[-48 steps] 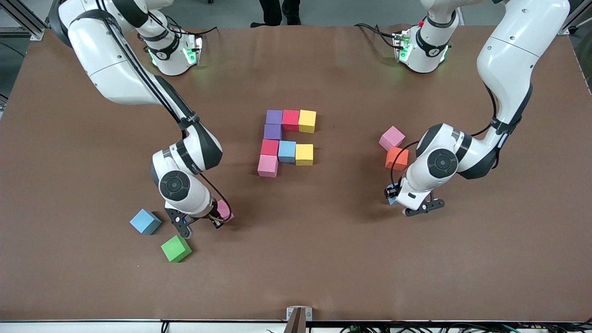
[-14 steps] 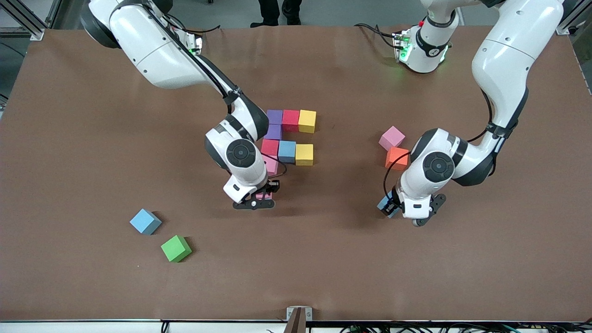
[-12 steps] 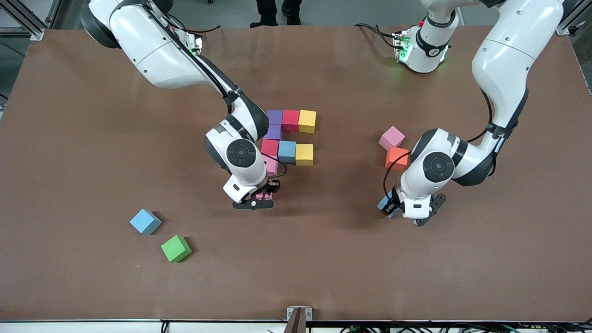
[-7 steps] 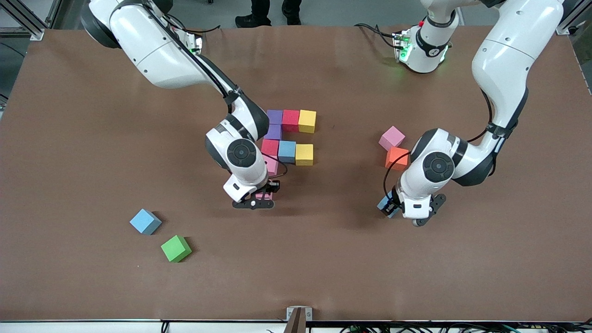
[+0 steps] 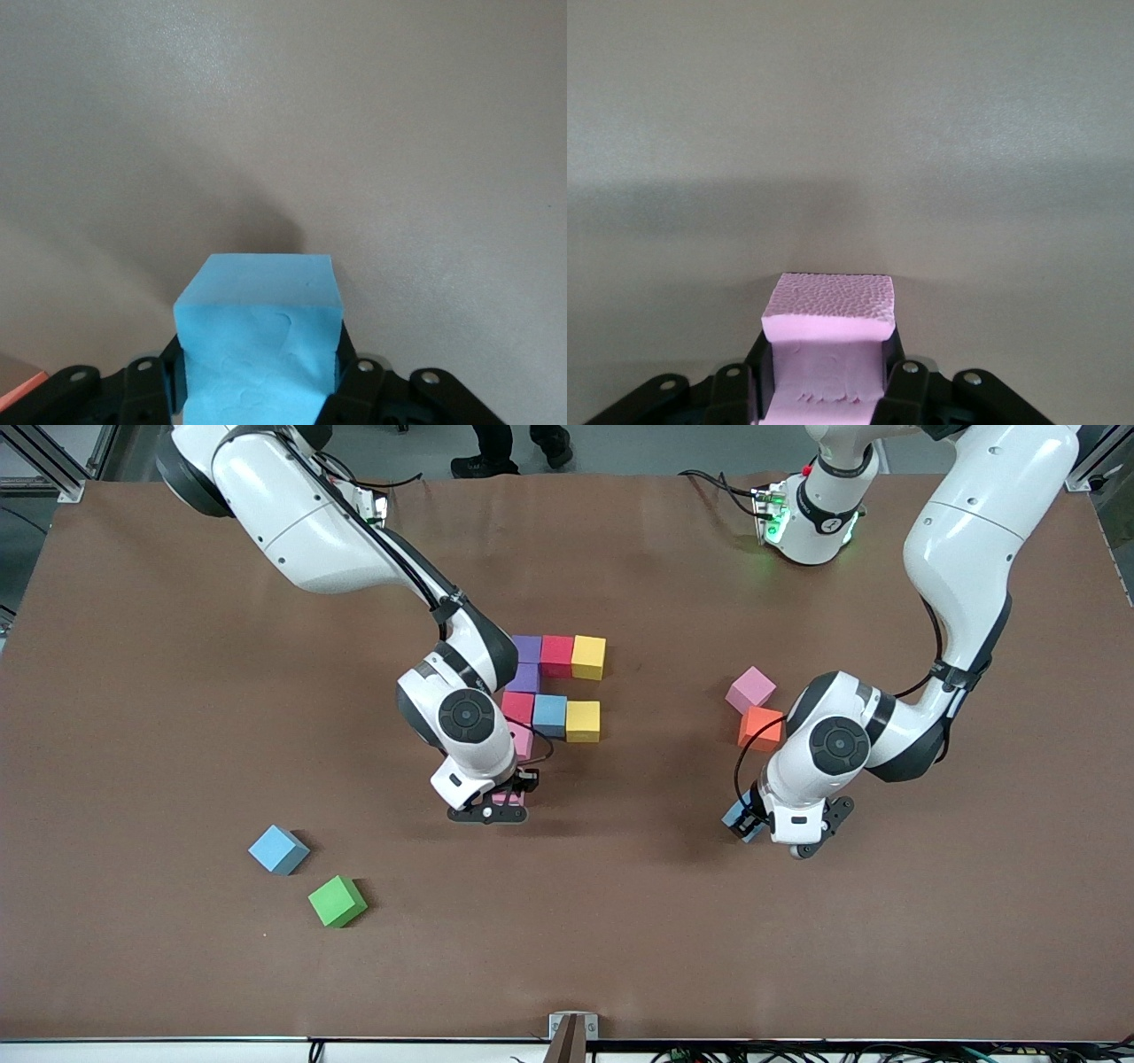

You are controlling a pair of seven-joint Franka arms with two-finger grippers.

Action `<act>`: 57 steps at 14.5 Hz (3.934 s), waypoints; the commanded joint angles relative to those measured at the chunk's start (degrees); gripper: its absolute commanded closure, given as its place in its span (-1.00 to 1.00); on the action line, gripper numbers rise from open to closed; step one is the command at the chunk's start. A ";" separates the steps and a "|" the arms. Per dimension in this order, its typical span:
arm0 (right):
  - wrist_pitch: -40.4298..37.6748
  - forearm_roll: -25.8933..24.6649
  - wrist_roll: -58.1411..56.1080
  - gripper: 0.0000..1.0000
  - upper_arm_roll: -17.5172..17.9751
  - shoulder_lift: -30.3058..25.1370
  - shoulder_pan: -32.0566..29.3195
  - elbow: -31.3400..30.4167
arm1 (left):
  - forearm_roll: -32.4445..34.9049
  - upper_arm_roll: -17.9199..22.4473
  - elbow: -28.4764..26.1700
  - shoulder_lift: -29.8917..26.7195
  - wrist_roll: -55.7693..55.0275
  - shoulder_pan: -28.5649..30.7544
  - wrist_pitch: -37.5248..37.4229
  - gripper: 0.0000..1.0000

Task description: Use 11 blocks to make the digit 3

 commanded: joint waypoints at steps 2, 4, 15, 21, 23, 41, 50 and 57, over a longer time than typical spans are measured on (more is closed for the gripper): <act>-1.05 -0.45 1.50 0.99 0.09 -0.96 0.28 -0.74 | 1.83 -0.22 1.44 0.73 -1.01 -0.04 -0.97 0.18; -1.23 -0.45 1.50 0.99 0.44 -1.05 0.20 -0.74 | 1.83 -0.14 1.52 1.08 -0.92 -0.04 -0.97 0.18; -2.37 -0.45 1.59 0.99 0.62 -2.01 0.20 -1.44 | 1.83 -0.14 1.52 1.17 -0.75 -0.04 -0.80 0.18; -2.37 -0.36 1.59 0.99 0.97 -2.01 0.20 -1.53 | 1.91 -0.05 1.52 1.25 -0.84 -0.13 -0.53 0.18; -2.37 -0.36 1.59 0.99 1.06 -2.01 0.20 -1.53 | 1.91 -0.05 1.52 1.34 -0.84 -0.13 -0.53 0.18; -2.29 -0.36 1.68 0.99 1.14 -2.01 0.28 -2.50 | 1.91 -0.05 1.61 1.87 -0.84 -0.22 -0.45 0.18; -2.29 -0.45 2.38 0.99 1.14 -2.01 0.64 -3.02 | 2.00 -0.05 1.70 2.04 -0.84 -0.22 -0.27 0.18; -2.29 -0.45 2.30 0.99 1.14 -2.01 0.64 -3.20 | 1.91 0.04 1.96 2.04 -0.84 -0.22 -0.27 0.18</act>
